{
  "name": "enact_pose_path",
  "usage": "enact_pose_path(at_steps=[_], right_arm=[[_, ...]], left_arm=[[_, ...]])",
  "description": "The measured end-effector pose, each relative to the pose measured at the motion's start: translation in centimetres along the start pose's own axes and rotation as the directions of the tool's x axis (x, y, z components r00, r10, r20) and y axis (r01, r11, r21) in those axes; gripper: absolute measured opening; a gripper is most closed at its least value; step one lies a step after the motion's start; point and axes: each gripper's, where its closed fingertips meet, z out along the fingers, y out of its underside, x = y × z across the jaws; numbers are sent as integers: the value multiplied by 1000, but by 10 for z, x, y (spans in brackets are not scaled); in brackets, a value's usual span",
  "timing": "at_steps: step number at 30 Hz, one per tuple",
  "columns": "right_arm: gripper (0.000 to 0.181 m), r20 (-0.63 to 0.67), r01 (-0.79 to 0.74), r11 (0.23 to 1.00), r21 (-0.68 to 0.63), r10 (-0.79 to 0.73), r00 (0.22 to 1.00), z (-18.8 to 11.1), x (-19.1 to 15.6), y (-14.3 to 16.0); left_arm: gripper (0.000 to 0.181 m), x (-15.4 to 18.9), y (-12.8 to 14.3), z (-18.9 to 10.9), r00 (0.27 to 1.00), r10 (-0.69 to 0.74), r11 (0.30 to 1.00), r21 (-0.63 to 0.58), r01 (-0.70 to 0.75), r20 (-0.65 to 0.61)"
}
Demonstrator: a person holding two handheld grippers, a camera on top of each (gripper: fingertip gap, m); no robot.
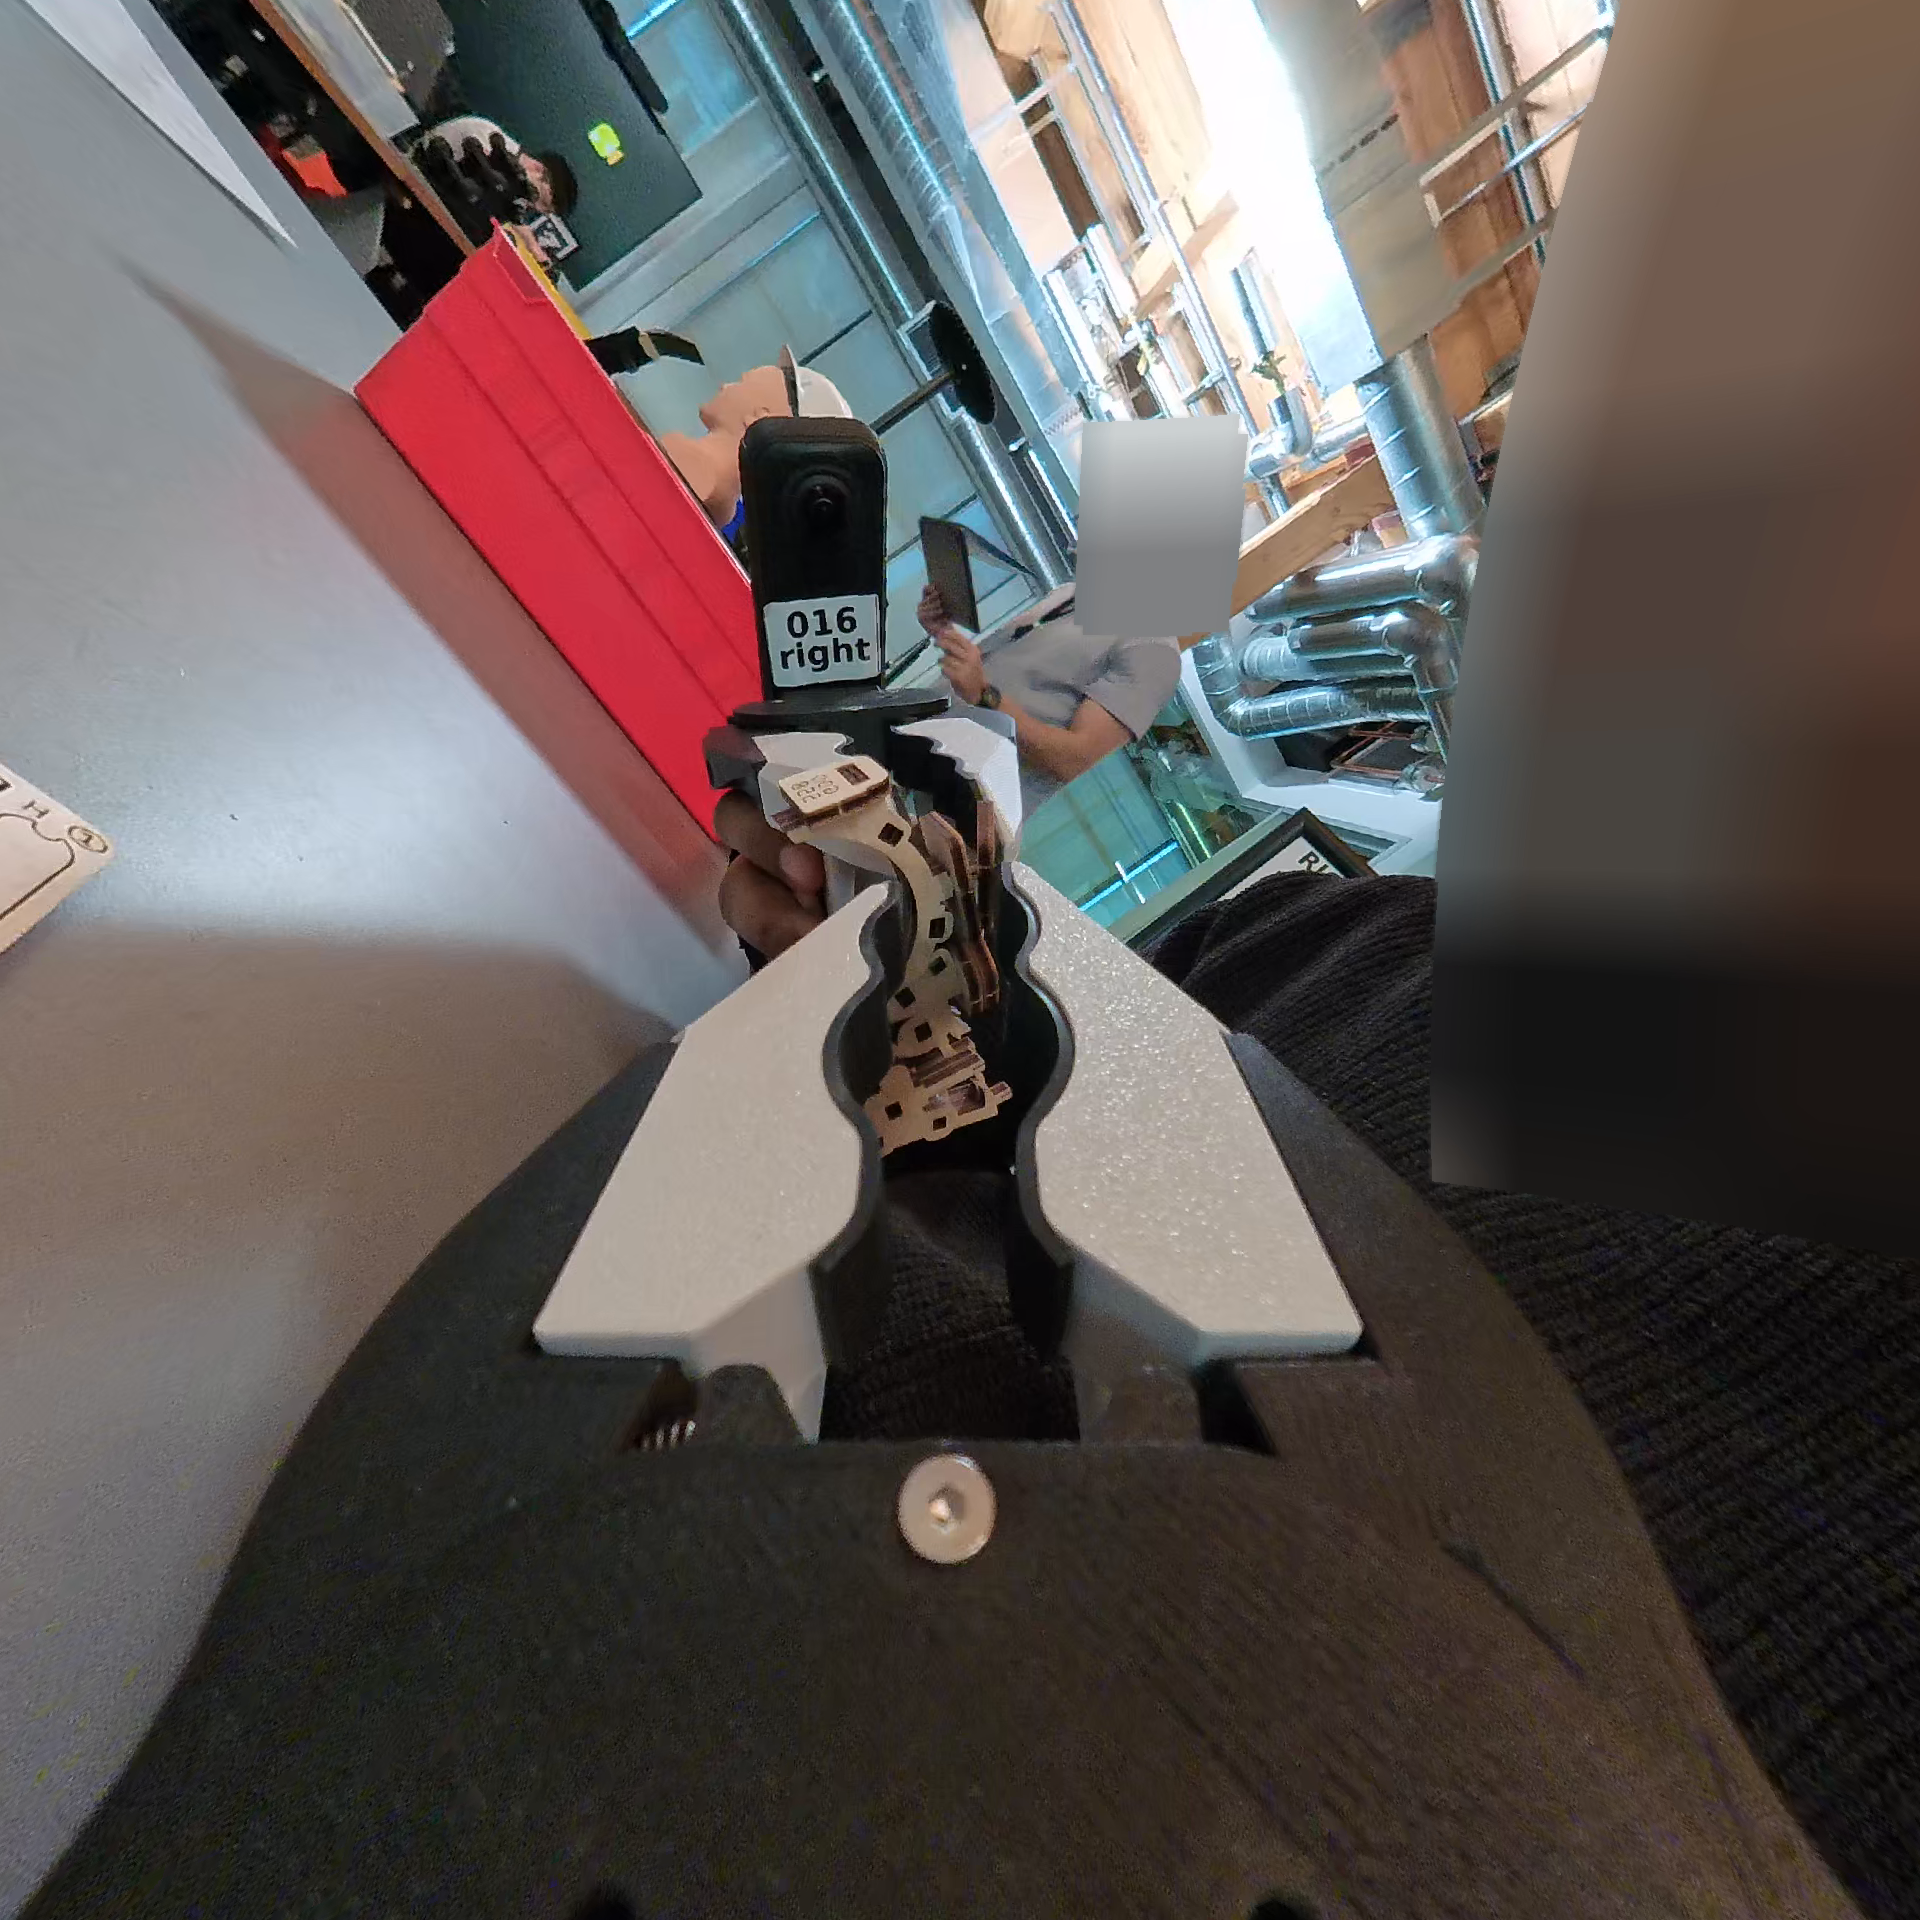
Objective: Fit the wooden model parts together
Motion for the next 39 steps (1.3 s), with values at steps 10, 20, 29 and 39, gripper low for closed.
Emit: enact_pose_path(at_steps=[10, 20, 29, 39], right_arm=[[11, -21, 34, 999, 8, -34, 999, -1, 1, -2], [13, -32, 58, 998, -8, -58, 998, 0, 2, 1], [11, -96, 63, 998, -29, -65, 993, 0, 14, 4], [4, -297, 33, 999, -10, -34, 954, -10, 52, -1]], left_arm=[[16, 2, -1, 0, 1000, -3, 1000, 9, 4, -12], [16, 1, -3, -1, 1000, -13, 1000, 24, 13, -11], [3, -13, -2, -2, 997, -28, 1000, 16, 27, 72], [1, -41, -5, -8, 969, -98, 995, 50, 89, 227]])
